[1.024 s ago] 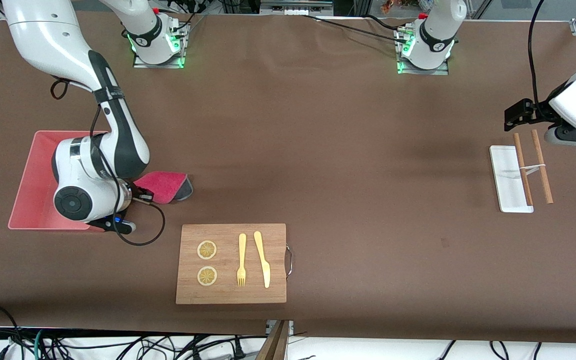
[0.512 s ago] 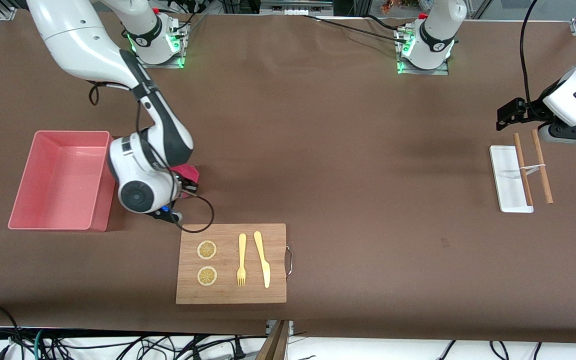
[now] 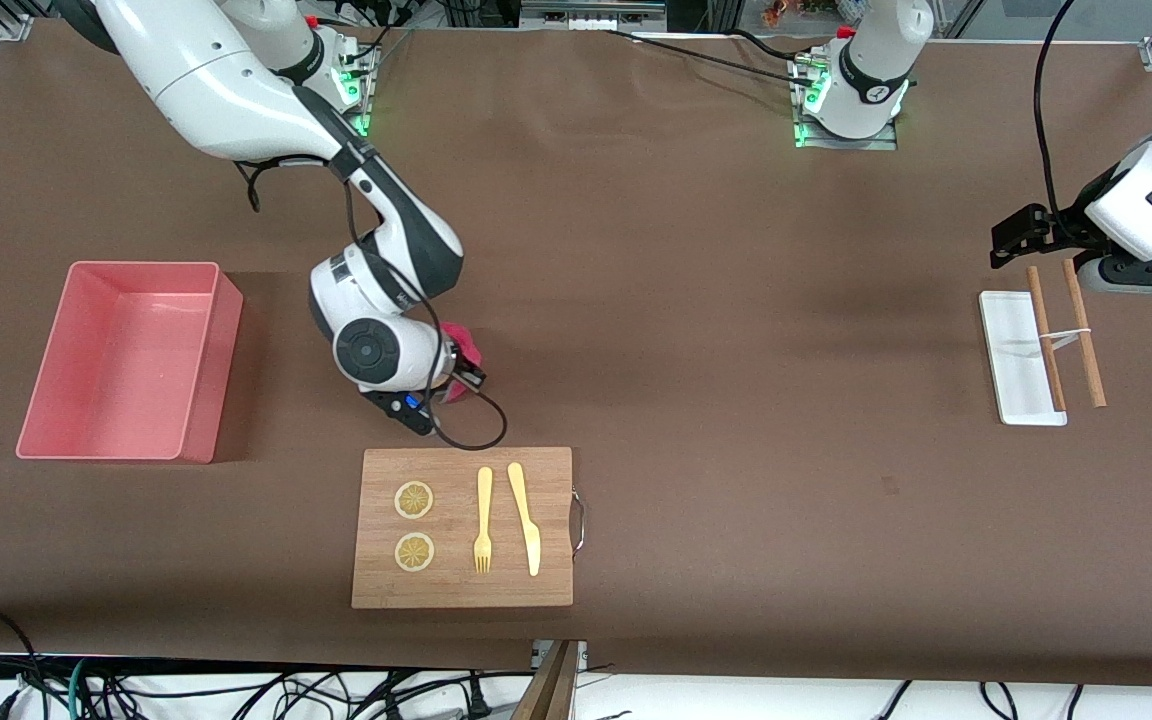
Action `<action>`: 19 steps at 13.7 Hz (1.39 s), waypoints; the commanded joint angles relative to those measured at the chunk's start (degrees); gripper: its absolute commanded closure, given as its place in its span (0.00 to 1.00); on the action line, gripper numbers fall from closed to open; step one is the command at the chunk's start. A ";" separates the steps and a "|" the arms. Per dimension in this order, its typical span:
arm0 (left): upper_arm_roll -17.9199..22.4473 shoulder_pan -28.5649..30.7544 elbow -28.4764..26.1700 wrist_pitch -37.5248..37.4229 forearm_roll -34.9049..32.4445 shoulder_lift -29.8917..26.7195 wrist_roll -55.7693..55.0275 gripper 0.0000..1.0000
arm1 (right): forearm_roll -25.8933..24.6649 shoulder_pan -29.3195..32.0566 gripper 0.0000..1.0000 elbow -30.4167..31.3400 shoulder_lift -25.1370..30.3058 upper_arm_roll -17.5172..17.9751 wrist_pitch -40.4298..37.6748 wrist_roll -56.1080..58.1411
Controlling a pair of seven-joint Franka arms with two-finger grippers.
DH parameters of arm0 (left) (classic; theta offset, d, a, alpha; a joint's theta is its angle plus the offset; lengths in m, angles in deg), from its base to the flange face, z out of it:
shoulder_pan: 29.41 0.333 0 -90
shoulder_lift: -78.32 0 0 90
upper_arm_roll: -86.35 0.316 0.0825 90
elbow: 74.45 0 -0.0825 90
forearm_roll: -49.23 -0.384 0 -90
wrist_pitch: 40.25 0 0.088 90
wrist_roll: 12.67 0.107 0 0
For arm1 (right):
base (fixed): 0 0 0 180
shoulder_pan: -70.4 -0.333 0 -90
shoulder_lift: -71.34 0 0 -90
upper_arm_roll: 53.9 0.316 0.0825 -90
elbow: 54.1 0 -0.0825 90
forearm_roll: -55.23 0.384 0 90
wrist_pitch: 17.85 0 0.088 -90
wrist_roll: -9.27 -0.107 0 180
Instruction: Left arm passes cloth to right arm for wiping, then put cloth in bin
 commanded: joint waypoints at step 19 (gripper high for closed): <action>0.52 -0.48 1.52 -0.57 0.51 0.71 0.04 0.00 | -1.60 1.61 1.00 2.78 1.86 -13.55 -12.53 28.78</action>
